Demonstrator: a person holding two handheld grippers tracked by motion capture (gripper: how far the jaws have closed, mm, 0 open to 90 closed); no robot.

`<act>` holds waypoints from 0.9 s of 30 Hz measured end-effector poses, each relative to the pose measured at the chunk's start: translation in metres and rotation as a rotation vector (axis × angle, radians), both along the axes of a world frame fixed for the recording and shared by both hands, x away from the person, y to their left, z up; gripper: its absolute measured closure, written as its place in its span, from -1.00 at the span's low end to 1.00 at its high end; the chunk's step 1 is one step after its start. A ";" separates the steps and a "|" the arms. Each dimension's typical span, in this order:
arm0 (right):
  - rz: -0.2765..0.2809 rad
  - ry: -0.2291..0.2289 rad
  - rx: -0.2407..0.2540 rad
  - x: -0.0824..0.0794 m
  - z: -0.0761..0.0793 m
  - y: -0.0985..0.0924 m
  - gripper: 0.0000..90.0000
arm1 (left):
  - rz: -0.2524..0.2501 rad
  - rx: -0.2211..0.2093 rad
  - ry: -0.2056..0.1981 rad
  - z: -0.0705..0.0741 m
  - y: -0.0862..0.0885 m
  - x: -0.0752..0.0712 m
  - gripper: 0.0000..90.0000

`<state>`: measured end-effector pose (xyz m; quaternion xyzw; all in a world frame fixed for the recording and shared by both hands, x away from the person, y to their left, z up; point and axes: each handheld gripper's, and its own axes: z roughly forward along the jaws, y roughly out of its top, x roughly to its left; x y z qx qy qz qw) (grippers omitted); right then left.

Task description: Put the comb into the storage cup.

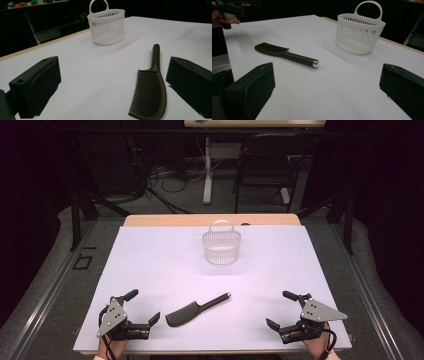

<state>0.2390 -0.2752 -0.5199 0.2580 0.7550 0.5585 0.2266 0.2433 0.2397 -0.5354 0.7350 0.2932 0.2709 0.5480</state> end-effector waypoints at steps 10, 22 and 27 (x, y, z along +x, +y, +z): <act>-0.001 0.007 -0.008 0.001 -0.001 0.000 -1.00 | -0.003 0.010 0.016 0.004 -0.007 0.001 -1.00; -0.002 0.011 -0.010 0.001 -0.002 0.000 -1.00 | -0.024 0.042 0.073 0.007 -0.020 0.010 -1.00; -0.006 0.017 -0.011 0.001 -0.002 0.000 -1.00 | -0.033 0.051 0.093 0.009 -0.025 0.014 -1.00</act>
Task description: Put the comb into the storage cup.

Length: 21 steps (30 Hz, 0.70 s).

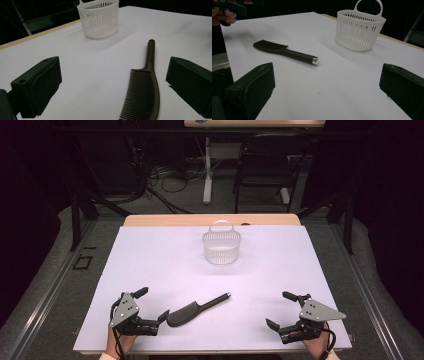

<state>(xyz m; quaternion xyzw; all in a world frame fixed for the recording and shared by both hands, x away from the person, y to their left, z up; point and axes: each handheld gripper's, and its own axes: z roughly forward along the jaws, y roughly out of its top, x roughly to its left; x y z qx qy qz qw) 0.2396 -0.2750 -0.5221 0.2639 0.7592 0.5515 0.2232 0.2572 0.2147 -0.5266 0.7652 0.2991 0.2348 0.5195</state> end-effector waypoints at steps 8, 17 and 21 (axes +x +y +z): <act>0.001 -0.001 -0.010 0.000 0.000 0.000 -1.00 | -0.031 0.021 0.023 0.001 -0.013 0.008 -1.00; 0.001 0.002 -0.013 0.000 0.000 0.000 -1.00 | -0.051 0.039 0.040 0.001 -0.027 0.014 -1.00; 0.001 0.001 -0.013 0.000 0.000 0.000 -1.00 | -0.065 0.042 0.048 0.002 -0.033 0.016 -1.00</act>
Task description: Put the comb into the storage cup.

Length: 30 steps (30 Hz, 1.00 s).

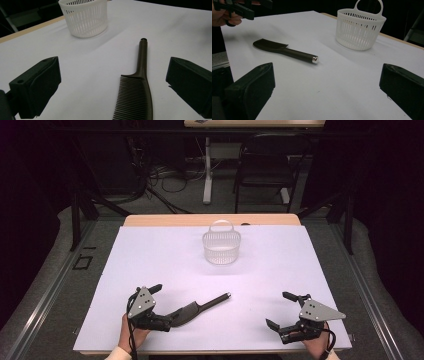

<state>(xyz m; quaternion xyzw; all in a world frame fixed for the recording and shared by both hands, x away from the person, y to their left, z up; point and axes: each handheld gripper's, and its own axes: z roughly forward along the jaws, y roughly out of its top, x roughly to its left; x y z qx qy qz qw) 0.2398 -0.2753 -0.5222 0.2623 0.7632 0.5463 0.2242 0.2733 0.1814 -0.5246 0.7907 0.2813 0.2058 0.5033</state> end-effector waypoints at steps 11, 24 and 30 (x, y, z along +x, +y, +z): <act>0.000 0.006 0.000 0.000 0.000 0.000 -1.00 | -0.025 0.018 0.013 0.002 -0.013 0.005 -1.00; 0.000 0.008 -0.001 0.000 -0.001 0.001 -1.00 | -0.039 0.037 0.035 0.004 -0.024 0.010 -1.00; 0.000 0.009 -0.003 0.000 -0.001 0.000 -1.00 | -0.044 0.051 0.042 0.005 -0.028 0.013 -1.00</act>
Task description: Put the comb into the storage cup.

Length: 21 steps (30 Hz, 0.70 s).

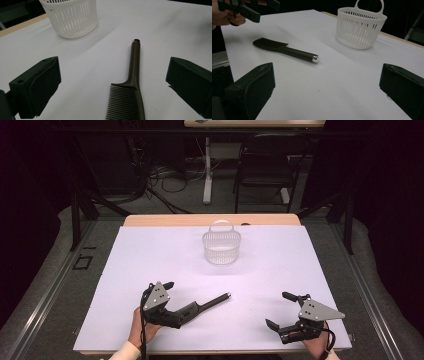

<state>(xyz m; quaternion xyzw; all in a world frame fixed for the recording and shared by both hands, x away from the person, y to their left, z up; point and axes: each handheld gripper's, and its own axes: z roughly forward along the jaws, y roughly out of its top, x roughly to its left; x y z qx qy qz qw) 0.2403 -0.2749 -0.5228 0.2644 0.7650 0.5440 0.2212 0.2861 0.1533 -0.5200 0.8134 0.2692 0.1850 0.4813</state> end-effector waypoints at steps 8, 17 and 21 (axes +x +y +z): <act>-0.001 0.002 -0.001 0.000 0.000 0.000 -1.00 | -0.016 0.010 0.013 0.002 -0.009 0.003 -1.00; 0.001 0.002 0.000 0.001 -0.001 0.000 -1.00 | -0.033 0.020 0.021 0.004 -0.018 0.008 -1.00; 0.002 0.004 -0.003 0.001 -0.001 0.000 -1.00 | -0.040 0.028 0.021 0.005 -0.022 0.010 -1.00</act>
